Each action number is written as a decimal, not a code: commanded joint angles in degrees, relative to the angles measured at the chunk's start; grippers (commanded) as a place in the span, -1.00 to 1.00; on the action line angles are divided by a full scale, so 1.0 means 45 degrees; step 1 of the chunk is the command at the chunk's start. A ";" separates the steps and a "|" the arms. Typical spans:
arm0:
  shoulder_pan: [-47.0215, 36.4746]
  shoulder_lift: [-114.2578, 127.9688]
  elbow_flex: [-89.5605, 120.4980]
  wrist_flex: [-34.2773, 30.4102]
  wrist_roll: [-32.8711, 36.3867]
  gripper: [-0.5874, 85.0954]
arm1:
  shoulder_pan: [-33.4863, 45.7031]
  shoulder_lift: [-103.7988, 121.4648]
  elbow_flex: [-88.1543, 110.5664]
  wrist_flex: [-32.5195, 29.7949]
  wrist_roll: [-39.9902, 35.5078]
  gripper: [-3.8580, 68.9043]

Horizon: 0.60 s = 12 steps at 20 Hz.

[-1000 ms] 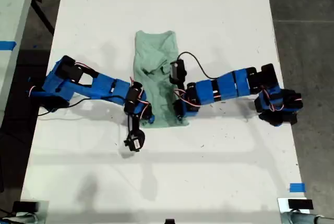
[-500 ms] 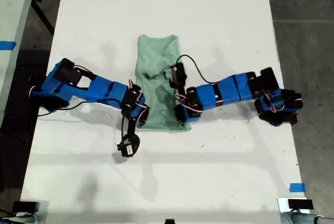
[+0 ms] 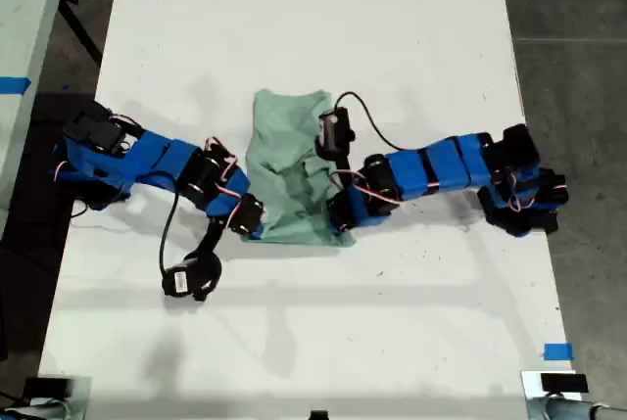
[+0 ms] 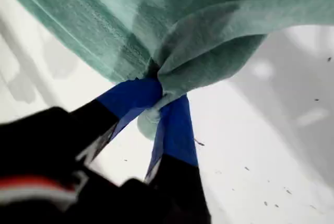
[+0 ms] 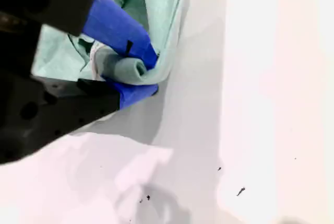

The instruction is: Fold t-shirt

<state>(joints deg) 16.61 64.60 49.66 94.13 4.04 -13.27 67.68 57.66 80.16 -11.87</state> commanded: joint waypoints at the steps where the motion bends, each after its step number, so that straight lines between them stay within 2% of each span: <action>1: -0.1445 0.1797 -0.0547 0.0547 0.0938 -0.99 | 0.1797 0.1367 -0.1094 0.0508 -0.1289 -0.93; 4: -0.3477 0.2090 -0.0488 0.0820 0.1914 -0.99 | 0.3730 0.1113 -0.1191 0.0449 -0.2617 -0.93; 8: -0.6133 0.1270 -0.0273 0.1172 0.3145 -0.99 | 0.5684 0.0312 -0.1191 -0.0801 -0.4082 -0.93; 12: -0.7930 0.0078 -0.0273 0.0879 0.3887 -0.99 | 0.6973 -0.0586 -0.1445 -0.2031 -0.4863 -0.93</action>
<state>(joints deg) -15.03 65.74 49.75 98.88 20.30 15.64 65.04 57.39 74.53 -31.99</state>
